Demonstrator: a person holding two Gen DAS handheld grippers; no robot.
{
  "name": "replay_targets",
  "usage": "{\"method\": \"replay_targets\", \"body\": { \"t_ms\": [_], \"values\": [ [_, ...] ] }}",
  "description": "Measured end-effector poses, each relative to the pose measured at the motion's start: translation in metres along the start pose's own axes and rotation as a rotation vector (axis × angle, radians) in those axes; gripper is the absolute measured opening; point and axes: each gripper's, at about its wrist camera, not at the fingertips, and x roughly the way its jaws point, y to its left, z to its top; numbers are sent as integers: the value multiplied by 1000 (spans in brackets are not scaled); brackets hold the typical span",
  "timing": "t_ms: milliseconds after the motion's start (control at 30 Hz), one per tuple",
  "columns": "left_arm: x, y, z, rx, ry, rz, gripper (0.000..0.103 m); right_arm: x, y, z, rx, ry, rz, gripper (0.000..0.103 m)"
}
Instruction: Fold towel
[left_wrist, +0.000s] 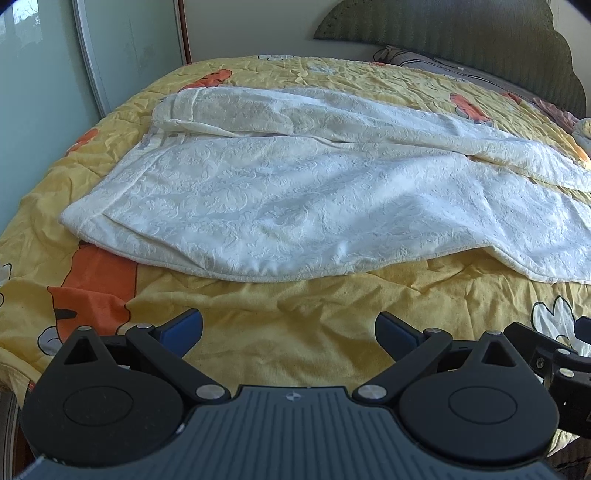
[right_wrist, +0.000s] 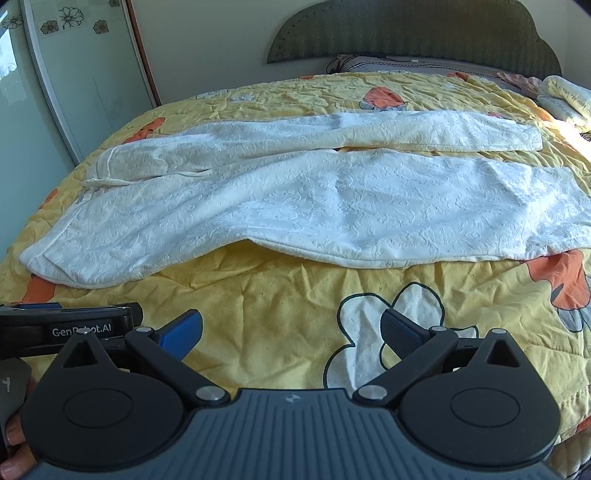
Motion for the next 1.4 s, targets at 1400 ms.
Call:
{"method": "replay_targets", "body": {
  "t_ms": [1400],
  "values": [
    [6,-2,-3,38,30,2,101,4,1,-3,5,20,41,103]
  ]
}}
